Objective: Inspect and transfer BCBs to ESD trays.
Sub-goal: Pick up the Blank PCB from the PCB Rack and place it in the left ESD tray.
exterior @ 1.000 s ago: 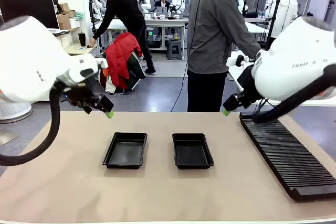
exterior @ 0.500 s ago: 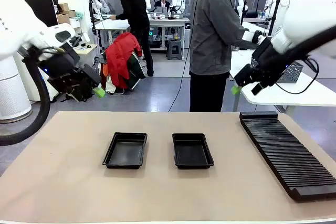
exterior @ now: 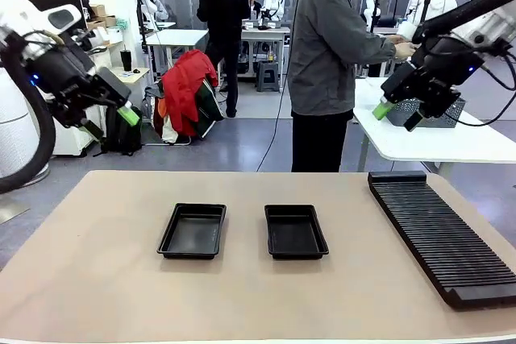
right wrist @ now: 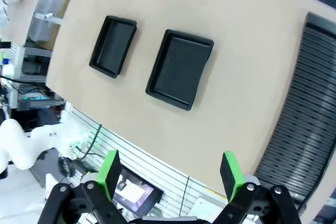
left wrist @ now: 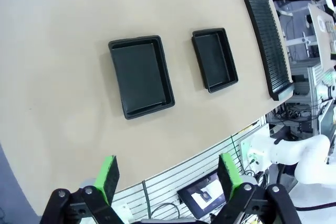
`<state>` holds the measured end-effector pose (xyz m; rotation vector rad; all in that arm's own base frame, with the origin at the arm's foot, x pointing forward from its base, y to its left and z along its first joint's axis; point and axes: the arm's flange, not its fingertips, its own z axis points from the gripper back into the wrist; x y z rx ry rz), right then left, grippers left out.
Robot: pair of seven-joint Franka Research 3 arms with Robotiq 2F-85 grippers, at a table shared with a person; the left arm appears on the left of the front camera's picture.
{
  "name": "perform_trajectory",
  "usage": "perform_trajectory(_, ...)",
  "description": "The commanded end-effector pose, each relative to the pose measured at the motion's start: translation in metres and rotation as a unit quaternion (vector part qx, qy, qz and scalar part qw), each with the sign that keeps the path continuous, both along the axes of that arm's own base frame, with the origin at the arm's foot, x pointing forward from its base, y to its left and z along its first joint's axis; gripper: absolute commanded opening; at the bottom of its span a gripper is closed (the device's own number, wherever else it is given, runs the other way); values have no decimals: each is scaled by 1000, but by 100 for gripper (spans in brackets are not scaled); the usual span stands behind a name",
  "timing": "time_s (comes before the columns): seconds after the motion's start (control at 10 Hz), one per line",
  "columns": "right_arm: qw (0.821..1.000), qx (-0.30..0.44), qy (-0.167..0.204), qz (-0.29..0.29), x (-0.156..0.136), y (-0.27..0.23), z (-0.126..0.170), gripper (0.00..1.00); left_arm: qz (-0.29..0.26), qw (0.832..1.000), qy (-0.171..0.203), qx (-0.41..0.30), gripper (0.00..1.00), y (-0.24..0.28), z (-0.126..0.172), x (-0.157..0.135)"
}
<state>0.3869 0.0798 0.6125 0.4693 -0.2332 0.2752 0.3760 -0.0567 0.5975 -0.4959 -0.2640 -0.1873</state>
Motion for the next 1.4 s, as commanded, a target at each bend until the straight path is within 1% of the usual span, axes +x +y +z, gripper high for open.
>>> perform_trajectory(0.0,998,34,36,-30,5,-13,17,100,52,999,10,-11,100,15,22,-5)
perform_trajectory(0.1,996,59,51,-36,4,-22,25,100,71,997,5,-21,100,27,32,-10)
perform_trajectory(0.3,993,64,82,-56,3,-37,35,100,87,995,-4,-45,100,41,49,-19)
perform_trajectory(0.4,991,70,88,-71,1,-45,40,100,96,994,-9,-46,100,47,57,-22)
perform_trajectory(0.7,988,80,88,-100,-8,-67,54,100,114,992,-25,-46,100,65,84,-28)
perform_trajectory(0.9,986,86,88,-112,-14,-74,57,100,137,990,-27,-29,100,73,101,-35)
perform_trajectory(1.1,984,93,86,-122,-18,-82,57,100,144,989,-29,-30,100,83,108,-41)
perform_trajectory(1.3,983,101,84,-127,-21,-91,56,100,146,988,-25,-33,100,85,106,-45)
